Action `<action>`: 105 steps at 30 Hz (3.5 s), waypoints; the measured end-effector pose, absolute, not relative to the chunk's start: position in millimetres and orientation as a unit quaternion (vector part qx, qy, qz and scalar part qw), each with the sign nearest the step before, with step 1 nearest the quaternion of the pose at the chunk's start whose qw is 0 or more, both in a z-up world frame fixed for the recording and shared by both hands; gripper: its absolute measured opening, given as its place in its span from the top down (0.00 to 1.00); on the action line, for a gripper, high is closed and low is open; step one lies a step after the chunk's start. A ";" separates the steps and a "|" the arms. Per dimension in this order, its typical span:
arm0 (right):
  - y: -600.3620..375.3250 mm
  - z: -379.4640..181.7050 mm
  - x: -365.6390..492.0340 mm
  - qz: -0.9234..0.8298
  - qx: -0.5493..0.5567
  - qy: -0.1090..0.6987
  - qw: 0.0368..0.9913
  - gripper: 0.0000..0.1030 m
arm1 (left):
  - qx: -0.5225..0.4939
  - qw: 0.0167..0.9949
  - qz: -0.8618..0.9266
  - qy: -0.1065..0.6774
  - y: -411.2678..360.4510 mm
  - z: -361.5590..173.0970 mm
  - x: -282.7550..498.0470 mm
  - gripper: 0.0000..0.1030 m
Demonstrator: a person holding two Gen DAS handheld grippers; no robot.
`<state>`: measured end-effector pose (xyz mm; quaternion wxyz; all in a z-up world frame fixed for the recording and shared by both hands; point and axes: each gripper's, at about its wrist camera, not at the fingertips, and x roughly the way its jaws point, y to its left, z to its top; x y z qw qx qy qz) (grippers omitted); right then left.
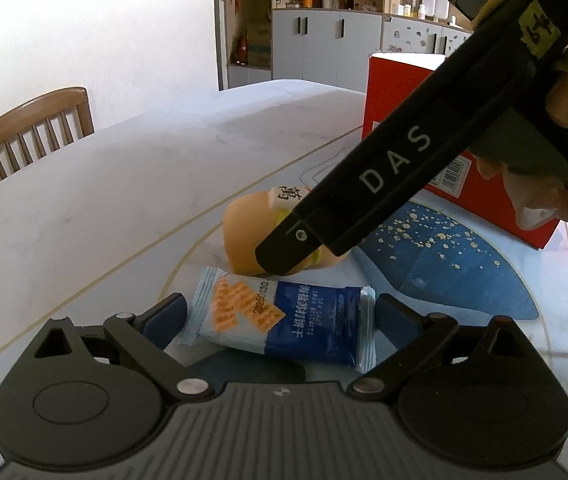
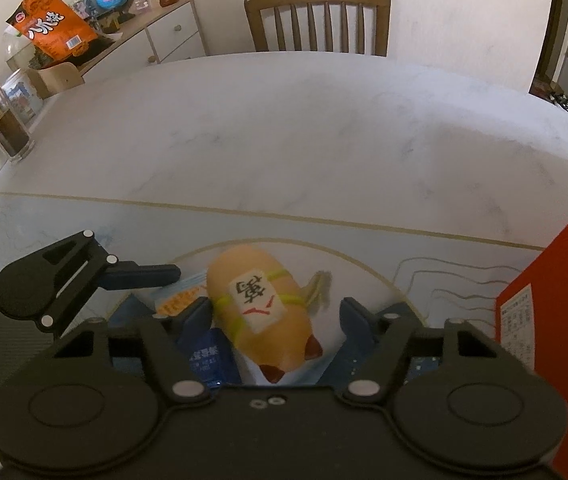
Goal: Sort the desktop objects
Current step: 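Close the left gripper on the blue biscuit packet while the right gripper closes on the yellow bread roll, then lift the biscuit packet and bread roll with both grippers toward the shoebox, then lower the biscuit packet and bread roll into the shoebox with both grippers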
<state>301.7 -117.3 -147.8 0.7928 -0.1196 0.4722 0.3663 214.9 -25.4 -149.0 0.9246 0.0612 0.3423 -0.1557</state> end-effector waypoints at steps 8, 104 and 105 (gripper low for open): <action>-118.8 -144.0 301.0 0.371 -0.107 0.470 0.794 0.50 | 0.055 0.927 -0.141 0.342 -27.6 -143.2 213.1 0.14; -426.6 -57.7 313.8 0.252 -0.020 0.388 0.886 0.54 | 0.075 0.922 -0.215 0.314 -274.9 -23.1 273.2 0.22; -428.8 -60.1 316.5 0.250 -0.021 0.390 0.886 0.54 | 0.074 0.921 -0.212 0.317 -275.6 -24.8 277.0 0.22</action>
